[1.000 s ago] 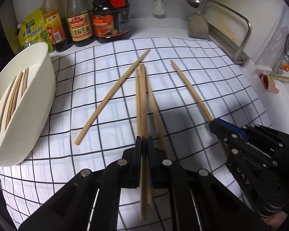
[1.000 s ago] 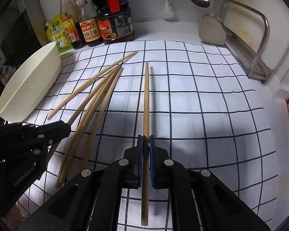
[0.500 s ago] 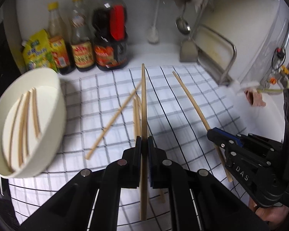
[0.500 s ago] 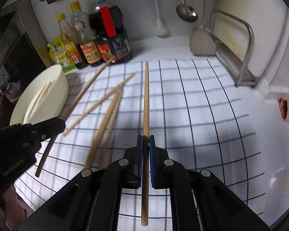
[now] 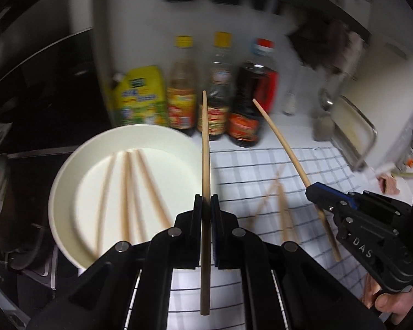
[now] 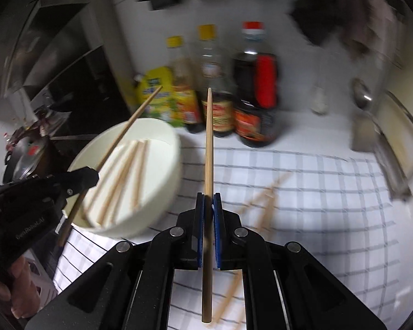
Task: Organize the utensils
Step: 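Carry both held chopsticks over the white bowl and lower them, then open both grippers to release the chopsticks into the bowl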
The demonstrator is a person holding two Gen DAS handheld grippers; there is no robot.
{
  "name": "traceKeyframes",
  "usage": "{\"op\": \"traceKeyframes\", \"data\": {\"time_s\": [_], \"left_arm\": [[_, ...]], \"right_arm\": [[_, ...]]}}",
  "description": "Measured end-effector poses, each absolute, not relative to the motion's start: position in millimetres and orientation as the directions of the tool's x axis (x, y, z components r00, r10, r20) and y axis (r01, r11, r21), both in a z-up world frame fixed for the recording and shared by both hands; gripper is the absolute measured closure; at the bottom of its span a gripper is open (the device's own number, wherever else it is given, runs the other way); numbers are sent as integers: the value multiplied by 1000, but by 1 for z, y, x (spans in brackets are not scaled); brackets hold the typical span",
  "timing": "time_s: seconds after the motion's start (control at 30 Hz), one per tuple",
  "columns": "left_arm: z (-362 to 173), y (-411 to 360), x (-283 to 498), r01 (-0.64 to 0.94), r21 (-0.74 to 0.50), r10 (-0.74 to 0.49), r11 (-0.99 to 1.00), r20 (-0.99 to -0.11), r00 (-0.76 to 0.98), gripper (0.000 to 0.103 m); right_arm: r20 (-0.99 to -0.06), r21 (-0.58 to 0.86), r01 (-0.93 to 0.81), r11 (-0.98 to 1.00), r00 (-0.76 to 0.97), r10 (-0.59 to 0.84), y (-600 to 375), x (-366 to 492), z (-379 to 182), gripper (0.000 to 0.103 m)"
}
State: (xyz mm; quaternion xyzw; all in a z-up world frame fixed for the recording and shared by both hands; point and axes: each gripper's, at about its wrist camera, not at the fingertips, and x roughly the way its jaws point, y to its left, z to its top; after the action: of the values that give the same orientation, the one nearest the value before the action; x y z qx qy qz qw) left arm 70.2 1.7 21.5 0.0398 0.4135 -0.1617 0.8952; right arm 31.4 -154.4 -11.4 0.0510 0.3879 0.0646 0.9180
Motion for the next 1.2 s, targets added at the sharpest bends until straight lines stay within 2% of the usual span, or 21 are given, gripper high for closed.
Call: {"op": "traceKeyframes", "data": {"time_s": [0.23, 0.47, 0.9, 1.2], "left_arm": [[5, 66, 101, 238, -48, -186, 970, -777, 601, 96], [-25, 106, 134, 199, -56, -160, 978, -812, 561, 96], [-77, 124, 176, 193, -65, -150, 979, -873, 465, 96], [-87, 124, 183, 191, -94, -168, 977, -891, 422, 95]], "right_arm": [[-715, 166, -182, 969, 655, 245, -84, 77, -15, 97], [-770, 186, -226, 956, 571, 284, -29, 121, -38, 97], [-865, 190, -179, 965, 434, 251, -6, 164, -90, 97], [-878, 199, -163, 966, 408, 249, -8, 169, -104, 97]]}}
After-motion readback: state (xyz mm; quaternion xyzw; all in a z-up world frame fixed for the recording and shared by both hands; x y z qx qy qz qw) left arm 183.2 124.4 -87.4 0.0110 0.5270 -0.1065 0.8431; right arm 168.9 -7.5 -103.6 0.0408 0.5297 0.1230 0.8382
